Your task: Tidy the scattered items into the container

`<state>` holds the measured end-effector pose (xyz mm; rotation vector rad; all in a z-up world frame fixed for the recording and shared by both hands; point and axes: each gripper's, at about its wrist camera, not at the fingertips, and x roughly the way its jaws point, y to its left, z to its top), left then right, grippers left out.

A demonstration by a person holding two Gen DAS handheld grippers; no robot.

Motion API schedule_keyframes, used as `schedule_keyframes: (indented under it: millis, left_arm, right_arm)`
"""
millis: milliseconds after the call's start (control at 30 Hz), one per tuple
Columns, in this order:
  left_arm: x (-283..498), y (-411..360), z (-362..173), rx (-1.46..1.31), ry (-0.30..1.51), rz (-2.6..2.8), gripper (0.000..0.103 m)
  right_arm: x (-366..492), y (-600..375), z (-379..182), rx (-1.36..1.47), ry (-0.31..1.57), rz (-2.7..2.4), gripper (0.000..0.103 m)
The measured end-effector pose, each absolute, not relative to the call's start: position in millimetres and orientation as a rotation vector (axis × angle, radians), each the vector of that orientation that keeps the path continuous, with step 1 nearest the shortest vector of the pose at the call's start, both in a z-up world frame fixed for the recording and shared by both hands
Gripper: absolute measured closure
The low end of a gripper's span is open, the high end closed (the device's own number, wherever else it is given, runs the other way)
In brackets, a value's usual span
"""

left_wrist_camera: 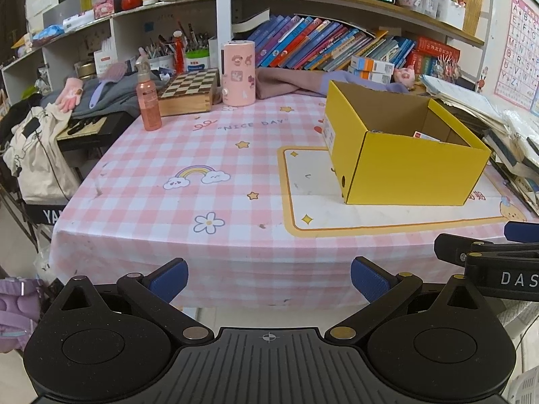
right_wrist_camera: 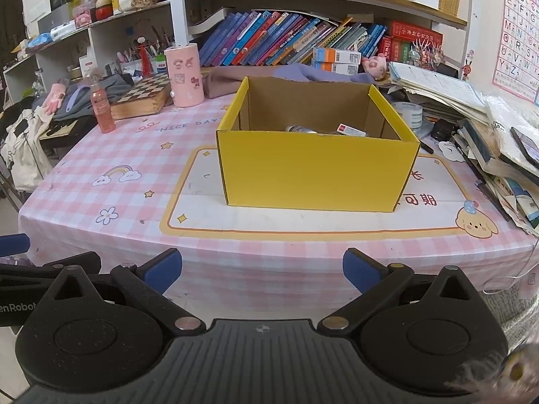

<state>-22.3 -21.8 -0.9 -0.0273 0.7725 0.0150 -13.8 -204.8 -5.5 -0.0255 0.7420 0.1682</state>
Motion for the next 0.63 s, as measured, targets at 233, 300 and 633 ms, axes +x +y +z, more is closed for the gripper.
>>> schedule_keyframes:
  millis: [233,300,633]
  left_arm:
    - [-19.2,-22.0,-2.0,-0.021,0.782,0.011,0.0]
    - [-19.4,-21.7,-2.0,-0.02,0.779,0.01,0.0]
    - [-20.2,-21.0,-0.7,-0.026,0.757,-0.002,0.0]
  right_arm:
    - [-13.6,-207.1,-6.2,-0.02,0.746,0.166,0.0]
    - [-13.3,-207.8,-6.8,-0.017,0.748,0.163,0.0]
    - [-12.8,-207.6,-9.0,-0.01,0.753,0.158,0.0]
